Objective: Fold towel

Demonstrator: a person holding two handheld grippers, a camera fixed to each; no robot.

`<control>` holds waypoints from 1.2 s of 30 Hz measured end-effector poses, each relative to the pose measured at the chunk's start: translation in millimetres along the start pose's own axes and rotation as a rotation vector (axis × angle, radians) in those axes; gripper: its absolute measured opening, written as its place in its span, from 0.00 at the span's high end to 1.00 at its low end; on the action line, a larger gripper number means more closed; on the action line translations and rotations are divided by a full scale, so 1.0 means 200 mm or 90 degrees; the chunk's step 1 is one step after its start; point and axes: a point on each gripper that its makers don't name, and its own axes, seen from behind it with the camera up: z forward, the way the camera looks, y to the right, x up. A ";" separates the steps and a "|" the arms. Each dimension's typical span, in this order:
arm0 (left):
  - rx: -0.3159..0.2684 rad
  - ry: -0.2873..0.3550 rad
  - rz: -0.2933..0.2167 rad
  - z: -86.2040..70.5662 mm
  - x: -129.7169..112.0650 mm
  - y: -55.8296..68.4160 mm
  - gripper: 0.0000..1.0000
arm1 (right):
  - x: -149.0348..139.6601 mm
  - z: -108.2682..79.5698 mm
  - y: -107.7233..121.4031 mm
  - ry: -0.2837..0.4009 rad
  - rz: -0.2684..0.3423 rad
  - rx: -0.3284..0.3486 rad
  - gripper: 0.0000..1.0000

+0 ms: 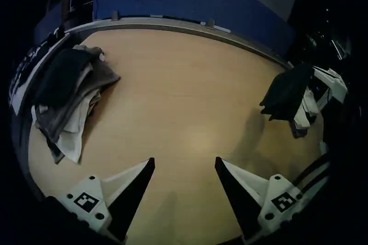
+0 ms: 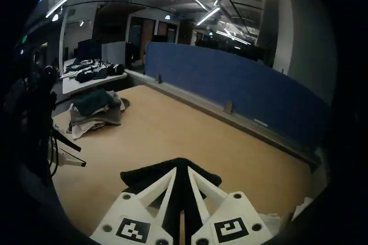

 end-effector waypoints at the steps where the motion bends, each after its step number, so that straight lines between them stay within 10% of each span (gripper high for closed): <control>1: 0.000 0.000 0.000 0.00 0.00 0.00 0.03 | 0.00 -0.01 0.02 0.001 0.002 -0.003 0.98; 36: 0.007 -0.016 0.013 0.06 -0.01 0.05 0.02 | -0.10 -0.22 0.87 -0.018 0.027 -0.138 0.98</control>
